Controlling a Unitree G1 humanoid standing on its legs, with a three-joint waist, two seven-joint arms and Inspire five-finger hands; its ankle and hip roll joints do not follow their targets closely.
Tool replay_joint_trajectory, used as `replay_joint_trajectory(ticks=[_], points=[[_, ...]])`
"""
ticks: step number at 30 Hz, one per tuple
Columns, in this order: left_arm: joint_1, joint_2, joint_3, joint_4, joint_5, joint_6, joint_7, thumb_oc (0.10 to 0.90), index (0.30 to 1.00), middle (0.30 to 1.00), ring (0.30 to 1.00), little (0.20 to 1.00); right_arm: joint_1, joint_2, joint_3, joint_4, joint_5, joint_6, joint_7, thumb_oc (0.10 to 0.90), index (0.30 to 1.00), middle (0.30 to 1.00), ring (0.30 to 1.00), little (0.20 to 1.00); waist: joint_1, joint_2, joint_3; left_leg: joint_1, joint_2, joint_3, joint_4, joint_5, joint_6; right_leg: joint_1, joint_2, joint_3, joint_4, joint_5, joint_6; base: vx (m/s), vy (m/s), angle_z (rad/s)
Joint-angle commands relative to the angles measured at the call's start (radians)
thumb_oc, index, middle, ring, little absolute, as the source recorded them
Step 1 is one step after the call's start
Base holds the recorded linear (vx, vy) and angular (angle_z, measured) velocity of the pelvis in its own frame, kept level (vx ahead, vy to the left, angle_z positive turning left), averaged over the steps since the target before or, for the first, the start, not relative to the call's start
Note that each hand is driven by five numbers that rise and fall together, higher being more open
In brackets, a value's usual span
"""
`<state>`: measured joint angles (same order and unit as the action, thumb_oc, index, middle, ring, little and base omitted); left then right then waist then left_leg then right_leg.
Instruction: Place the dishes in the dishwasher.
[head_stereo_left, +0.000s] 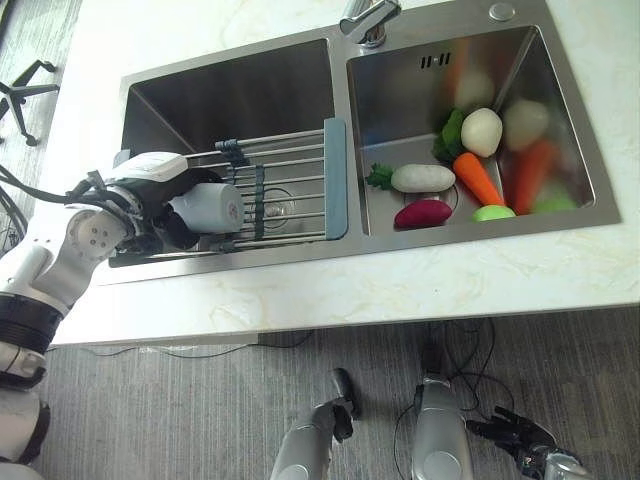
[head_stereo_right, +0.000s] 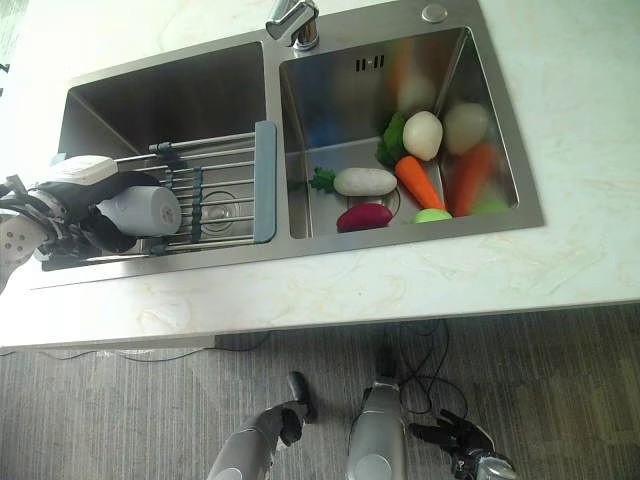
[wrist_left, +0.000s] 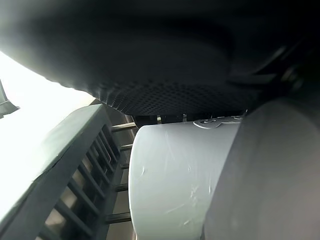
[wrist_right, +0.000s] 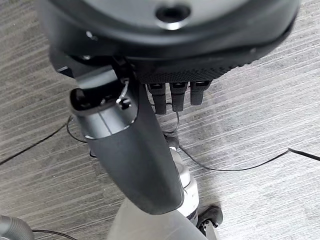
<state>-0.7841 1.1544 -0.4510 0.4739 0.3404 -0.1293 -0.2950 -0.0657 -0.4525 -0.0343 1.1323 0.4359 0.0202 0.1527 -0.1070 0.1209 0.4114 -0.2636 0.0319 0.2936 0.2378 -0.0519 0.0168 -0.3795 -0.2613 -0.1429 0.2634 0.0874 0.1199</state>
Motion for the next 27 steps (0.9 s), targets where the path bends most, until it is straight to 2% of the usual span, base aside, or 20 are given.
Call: replay_joint_trajectory(ticks=[1,12,18,27], points=[[-0.051,0.036,0.024,0.044,0.052,0.022,-0.012,0.400,0.300,0.300,0.300,0.300,0.039,-0.027,0.026,-0.049,0.033,-0.005,0.002,0.800,0.900,0.900,0.900,0.900,-0.011,-0.017,-0.030,-0.050,-0.030,-0.073,0.062,-0.145,-0.040,0.055,-0.004,0.001,0.037,-0.199,0.085,0.00,0.000,0.00],[-0.080,0.049,0.015,0.007,0.023,-0.019,0.022,0.400,0.300,0.300,0.300,0.300,0.040,-0.018,0.026,-0.044,0.032,-0.010,-0.004,0.800,0.900,0.900,0.900,0.900,-0.009,-0.007,-0.043,-0.037,-0.035,-0.067,0.062,-0.153,-0.038,0.065,-0.014,-0.006,0.037,-0.201,0.091,0.00,0.003,0.00],[-0.068,0.054,0.052,-0.031,0.011,-0.039,0.047,0.400,0.300,0.300,0.300,0.300,0.051,-0.005,0.020,-0.030,0.027,-0.015,-0.002,0.800,0.900,0.900,0.900,0.900,-0.003,-0.008,-0.067,-0.020,-0.030,-0.064,0.062,-0.158,-0.039,0.087,-0.014,-0.018,0.037,-0.211,0.090,0.00,-0.018,0.01],[-0.034,0.065,0.131,-0.116,-0.012,-0.055,0.159,0.400,0.300,0.300,0.300,0.300,0.080,0.024,-0.007,0.021,0.018,-0.005,-0.005,0.800,0.900,0.900,0.900,0.900,0.014,-0.010,-0.150,0.043,0.000,-0.045,0.062,-0.168,-0.049,0.169,-0.017,-0.069,0.037,-0.249,0.079,0.01,-0.059,0.05]])
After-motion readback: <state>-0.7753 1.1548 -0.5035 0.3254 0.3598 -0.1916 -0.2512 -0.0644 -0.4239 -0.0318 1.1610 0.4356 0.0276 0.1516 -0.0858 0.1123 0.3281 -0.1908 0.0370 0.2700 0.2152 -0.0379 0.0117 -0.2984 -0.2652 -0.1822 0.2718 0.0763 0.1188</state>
